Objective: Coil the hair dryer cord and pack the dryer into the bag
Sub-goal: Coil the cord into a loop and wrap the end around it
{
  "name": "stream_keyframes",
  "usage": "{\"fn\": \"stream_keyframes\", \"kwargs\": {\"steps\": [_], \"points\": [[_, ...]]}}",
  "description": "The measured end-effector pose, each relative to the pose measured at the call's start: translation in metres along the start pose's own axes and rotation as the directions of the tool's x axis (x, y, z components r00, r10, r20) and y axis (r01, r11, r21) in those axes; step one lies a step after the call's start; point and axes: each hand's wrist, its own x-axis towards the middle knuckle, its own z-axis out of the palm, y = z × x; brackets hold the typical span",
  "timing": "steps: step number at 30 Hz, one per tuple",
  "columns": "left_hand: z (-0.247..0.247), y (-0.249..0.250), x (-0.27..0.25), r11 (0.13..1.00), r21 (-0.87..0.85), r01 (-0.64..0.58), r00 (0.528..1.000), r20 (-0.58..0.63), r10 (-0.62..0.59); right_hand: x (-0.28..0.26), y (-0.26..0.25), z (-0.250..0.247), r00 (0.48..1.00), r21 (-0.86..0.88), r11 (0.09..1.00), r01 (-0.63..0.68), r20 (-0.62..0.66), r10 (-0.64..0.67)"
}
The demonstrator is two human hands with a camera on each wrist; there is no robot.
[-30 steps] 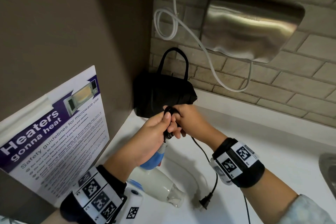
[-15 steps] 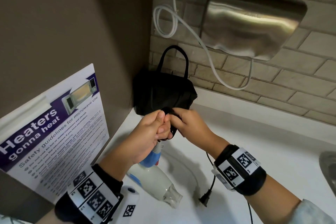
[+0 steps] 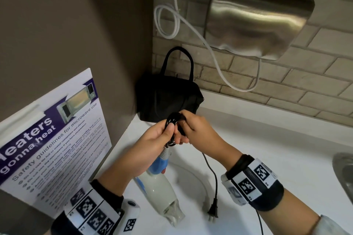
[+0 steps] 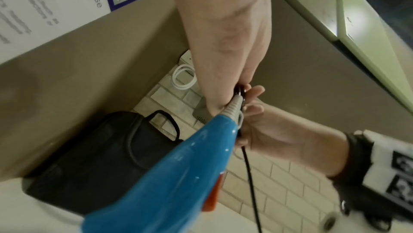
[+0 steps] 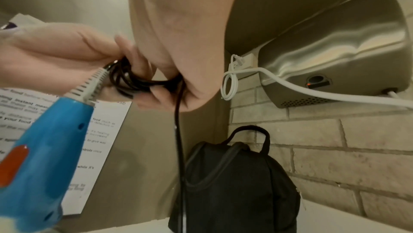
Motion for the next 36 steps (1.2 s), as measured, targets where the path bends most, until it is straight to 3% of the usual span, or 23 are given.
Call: {"fn": "stream_keyframes", "kwargs": {"steps": [4, 8, 15, 20, 22, 25, 29, 34, 36], "points": [[-0.003, -0.008, -0.004, 0.982, 0.183, -0.053, 0.998, -0.02, 0.057, 0.001, -0.001, -0.002, 0.997, 0.034, 0.997, -0.065, -0.045, 0.067], [0.0, -0.01, -0.007, 0.969, 0.242, -0.053, 0.998, -0.019, 0.059, 0.001, 0.0, 0.003, 0.989, 0.123, 0.984, -0.132, -0.045, 0.139], [-0.001, -0.005, 0.001, 0.973, 0.231, 0.012, 0.992, -0.128, 0.018, 0.0, 0.001, 0.009, 0.997, -0.008, 0.998, -0.068, 0.033, 0.068], [-0.001, -0.006, 0.006, 0.997, 0.01, 0.074, 0.964, -0.256, -0.069, -0.007, 0.008, 0.012, 1.0, -0.022, 1.0, 0.004, 0.027, -0.003], [-0.001, -0.001, 0.008, 0.984, -0.158, 0.084, 0.936, -0.326, -0.132, -0.015, 0.019, 0.014, 1.0, -0.087, 0.996, 0.007, 0.013, -0.006], [-0.009, 0.0, 0.009, 0.952, -0.305, 0.008, 0.92, -0.371, -0.126, -0.035, 0.041, 0.019, 0.998, -0.261, 0.965, -0.038, 0.041, 0.05], [-0.016, -0.006, 0.008, 0.943, -0.329, -0.054, 0.908, -0.41, -0.091, -0.068, 0.062, 0.033, 0.972, -0.52, 0.853, -0.045, 0.174, 0.157], [-0.027, -0.008, 0.009, 0.927, -0.356, -0.123, 0.886, -0.46, -0.06, -0.103, 0.06, 0.039, 0.861, -0.689, 0.721, -0.074, 0.321, 0.396], [-0.027, -0.011, 0.01, 0.944, -0.315, -0.102, 0.885, -0.462, -0.058, -0.113, 0.052, 0.039, 0.904, -0.695, 0.718, -0.025, 0.291, 0.313]]}}
